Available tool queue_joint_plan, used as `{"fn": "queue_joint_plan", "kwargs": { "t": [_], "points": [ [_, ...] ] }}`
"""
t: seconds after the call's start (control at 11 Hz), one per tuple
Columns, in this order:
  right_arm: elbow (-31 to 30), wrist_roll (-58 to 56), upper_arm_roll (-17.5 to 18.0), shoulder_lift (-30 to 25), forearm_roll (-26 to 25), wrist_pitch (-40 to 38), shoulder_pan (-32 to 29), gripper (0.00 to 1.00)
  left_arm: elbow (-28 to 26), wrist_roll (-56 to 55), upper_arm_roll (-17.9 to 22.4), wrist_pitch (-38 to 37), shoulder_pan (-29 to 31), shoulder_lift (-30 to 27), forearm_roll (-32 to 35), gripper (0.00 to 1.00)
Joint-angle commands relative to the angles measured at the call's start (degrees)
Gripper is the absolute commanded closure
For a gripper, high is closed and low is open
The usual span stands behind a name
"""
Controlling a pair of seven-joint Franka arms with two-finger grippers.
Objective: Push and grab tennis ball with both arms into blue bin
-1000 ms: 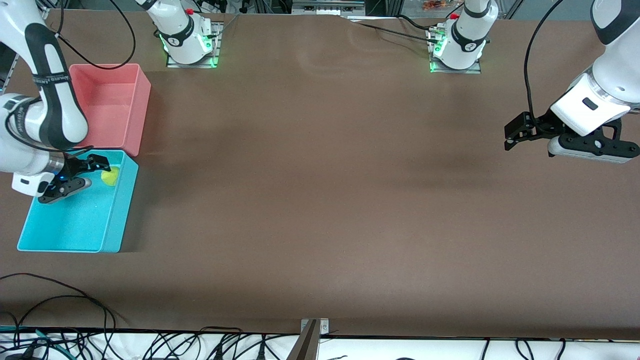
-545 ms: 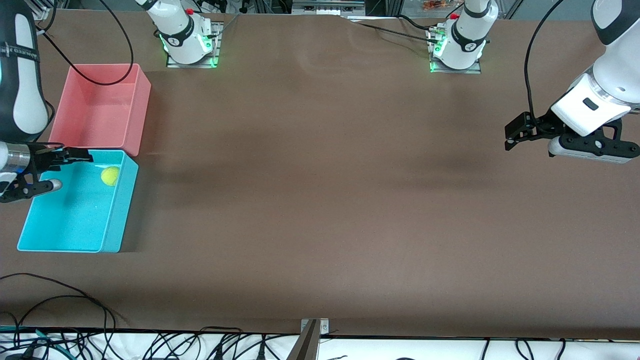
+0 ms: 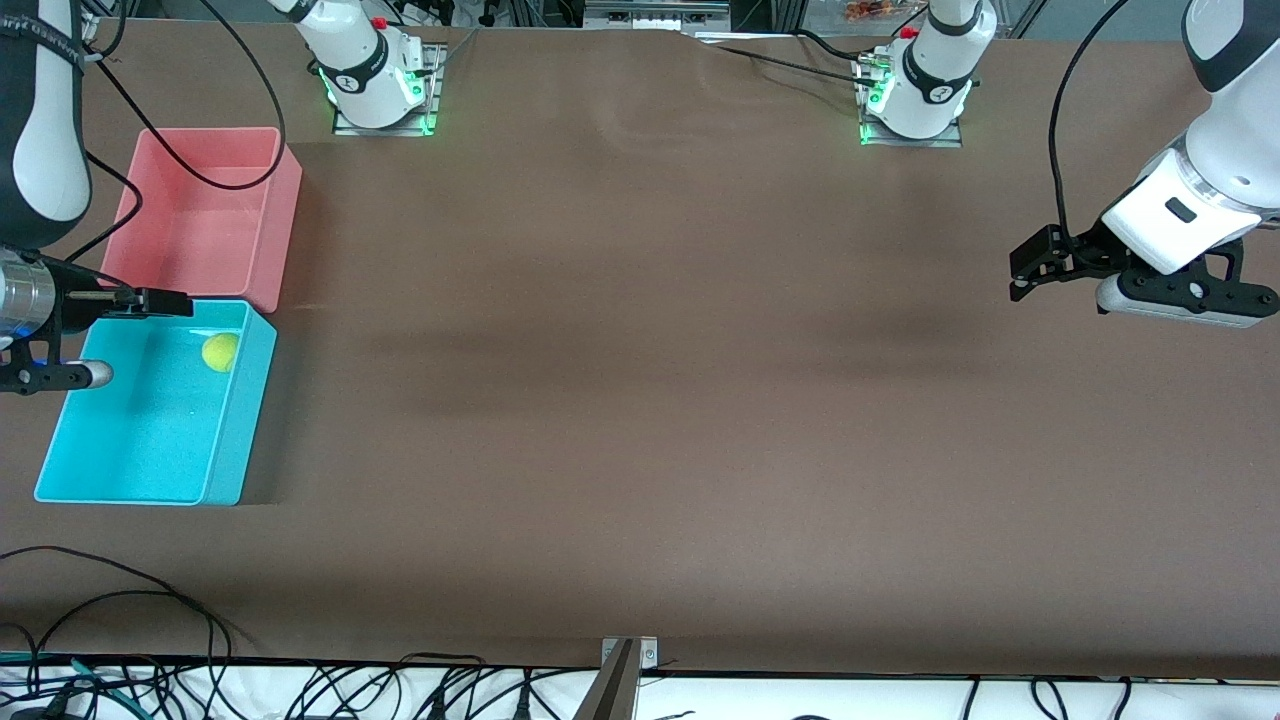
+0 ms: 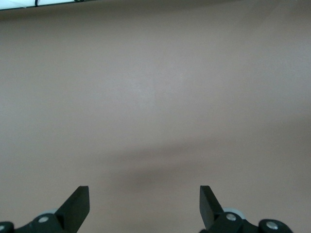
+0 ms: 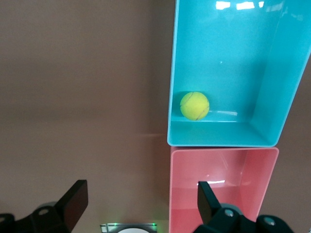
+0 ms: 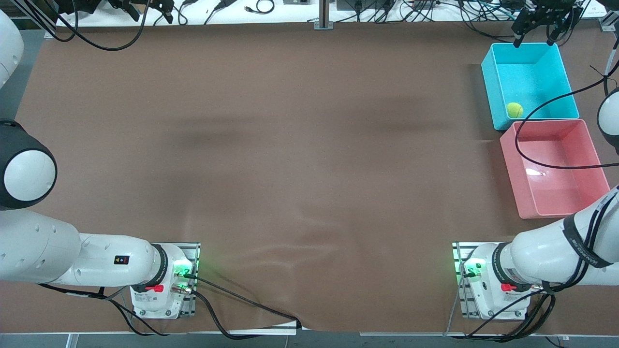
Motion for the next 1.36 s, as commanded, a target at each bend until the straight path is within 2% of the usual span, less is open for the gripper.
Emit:
{"fn": "queue_joint_plan", "kwargs": {
  "t": [0.0,0.36,0.55,0.73,0.82,0.91,1.18,1.27],
  "points": [
    [1.6,6.1,-0.3,-2.2,1.0,-1.8,1.6,0.0,0.2,1.6,0.1,-0.8,0.4,-0.1,-0.3,0.0],
    [2.1,4.2,-1.7,-4.0,1.2,-1.1,0.6,0.0,0.0,1.6,0.1,-0.9,0.4,-0.1,-0.2,0.0],
    [5.1,3.5,-1.8,-4.1,1.2,-1.4,0.5,0.0,0.0,1.6,0.2,-0.9,0.4,-0.1,-0.2,0.0],
    [4.2,3.7,-1.2,-4.7,1.9,0.2,0.0,0.0,0.0,1.6,0.2,-0.9,0.4,-0.1,-0.2,0.0],
    [0.3,3.5,-1.2,-7.2,2.9,3.6,-0.5,0.0,0.0,1.6,0.2,-0.9,0.4,-0.1,-0.2,0.0],
    [-5.5,3.1,-1.1,-10.0,2.7,10.5,-0.5,0.0,0.0,1.6,0.2,-0.9,0.4,-0.1,-0.2,0.0],
    [-24.6,3.8,-1.1,-22.4,2.9,24.1,-0.2,0.0,-0.1,1.6,0.2,-0.9,0.4,-0.1,-0.2,0.0],
    [-25.9,3.3,-1.1,-23.6,2.8,23.4,-0.1,0.0,-0.1,1.6,0.2,-0.9,0.4,-0.1,-0.2,0.0]
  ]
}}
